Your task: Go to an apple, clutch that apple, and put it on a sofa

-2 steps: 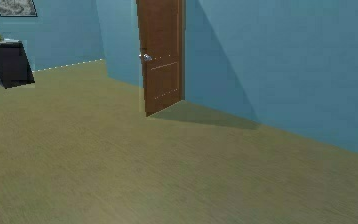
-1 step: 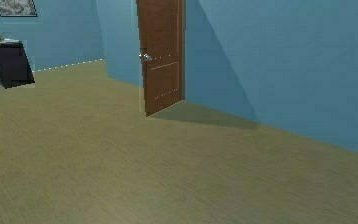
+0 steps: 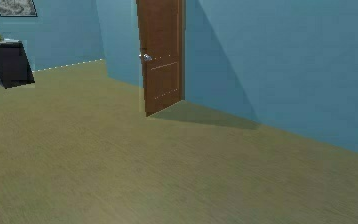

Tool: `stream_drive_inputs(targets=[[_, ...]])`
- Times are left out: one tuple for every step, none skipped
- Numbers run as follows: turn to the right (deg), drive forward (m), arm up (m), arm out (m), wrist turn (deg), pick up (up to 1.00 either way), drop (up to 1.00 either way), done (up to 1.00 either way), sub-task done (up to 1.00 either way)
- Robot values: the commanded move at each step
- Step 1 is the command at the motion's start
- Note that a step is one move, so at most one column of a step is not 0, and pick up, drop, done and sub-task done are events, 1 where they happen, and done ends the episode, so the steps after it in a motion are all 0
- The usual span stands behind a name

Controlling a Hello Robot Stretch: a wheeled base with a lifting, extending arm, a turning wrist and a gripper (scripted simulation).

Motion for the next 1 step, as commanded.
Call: stream_drive_inputs(targets=[[0.0,0.0,0.0,0.0,27.0,0.0,0.0,0.0,0.0]])
